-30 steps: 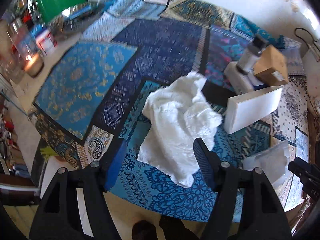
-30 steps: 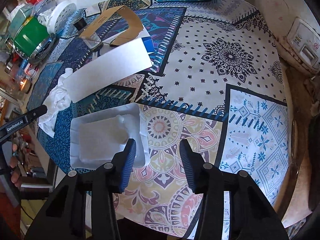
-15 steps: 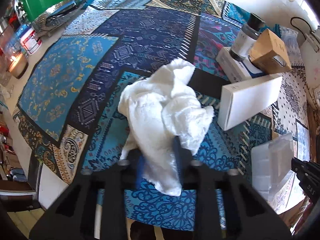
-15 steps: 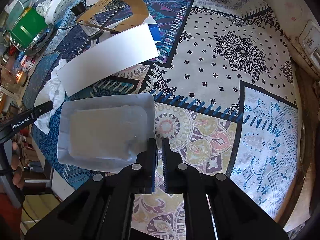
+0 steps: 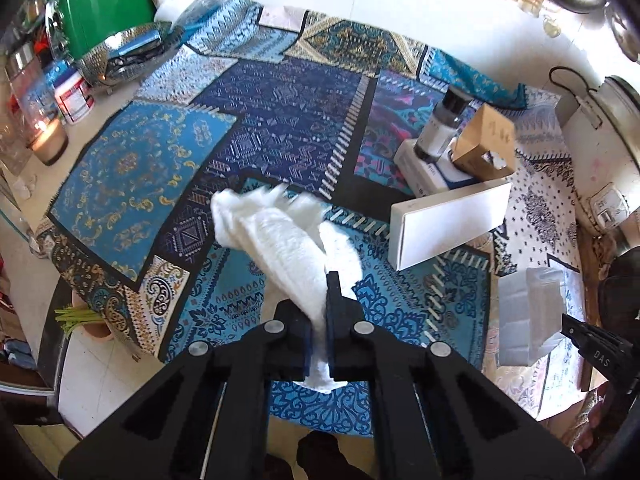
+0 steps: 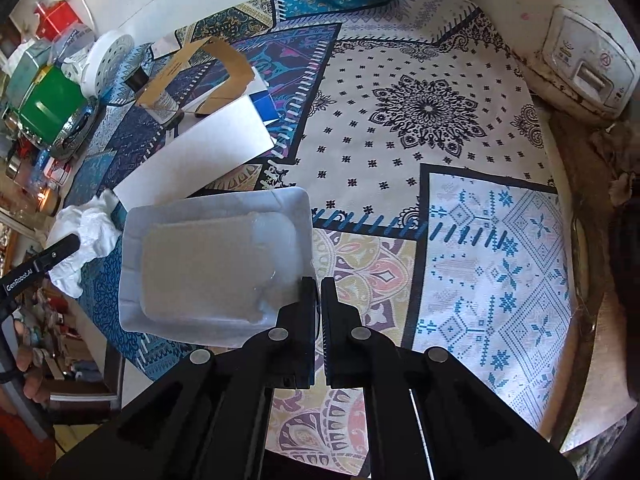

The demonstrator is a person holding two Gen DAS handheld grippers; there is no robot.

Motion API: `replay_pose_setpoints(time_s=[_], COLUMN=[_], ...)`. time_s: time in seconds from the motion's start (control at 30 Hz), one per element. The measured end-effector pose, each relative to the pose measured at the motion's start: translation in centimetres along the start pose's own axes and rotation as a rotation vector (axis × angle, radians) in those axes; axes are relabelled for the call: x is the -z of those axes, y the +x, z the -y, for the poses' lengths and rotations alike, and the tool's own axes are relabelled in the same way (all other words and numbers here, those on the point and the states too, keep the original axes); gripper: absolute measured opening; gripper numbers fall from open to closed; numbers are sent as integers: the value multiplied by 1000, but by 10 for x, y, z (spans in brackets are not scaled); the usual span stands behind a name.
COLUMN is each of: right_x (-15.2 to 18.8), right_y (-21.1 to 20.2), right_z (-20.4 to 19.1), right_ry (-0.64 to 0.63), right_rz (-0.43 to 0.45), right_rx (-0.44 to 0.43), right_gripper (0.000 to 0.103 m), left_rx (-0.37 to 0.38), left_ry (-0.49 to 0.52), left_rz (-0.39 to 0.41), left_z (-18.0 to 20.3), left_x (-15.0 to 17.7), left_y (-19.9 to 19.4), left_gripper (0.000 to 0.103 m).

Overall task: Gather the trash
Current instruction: 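Grasp the white tissues with the left gripper while the right grasps the white foam tray, then carry the tissues and foam tray down over the floor bin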

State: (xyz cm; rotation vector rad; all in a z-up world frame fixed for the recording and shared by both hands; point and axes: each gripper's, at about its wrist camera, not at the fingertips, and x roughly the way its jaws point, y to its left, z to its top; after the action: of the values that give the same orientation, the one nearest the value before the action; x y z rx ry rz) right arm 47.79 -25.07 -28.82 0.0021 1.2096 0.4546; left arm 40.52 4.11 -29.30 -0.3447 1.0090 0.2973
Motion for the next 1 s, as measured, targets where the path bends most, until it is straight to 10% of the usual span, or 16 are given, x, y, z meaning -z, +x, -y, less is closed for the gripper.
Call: replay_pose_setpoints(time_s=[0.47,1.0], right_x=[40,190], right_y=[-40,-55], right_z=[-5,-72], right_ry=[58,214], right_rz=[89,98], right_rx=[29,78], right_gripper=[3,3], left_rx=[82,185], left_ry=[83,288], left_rz=[102,14], left_z=[10,-36], left_x=[19,133], left_y=[-69,-106], left_gripper=[4,4])
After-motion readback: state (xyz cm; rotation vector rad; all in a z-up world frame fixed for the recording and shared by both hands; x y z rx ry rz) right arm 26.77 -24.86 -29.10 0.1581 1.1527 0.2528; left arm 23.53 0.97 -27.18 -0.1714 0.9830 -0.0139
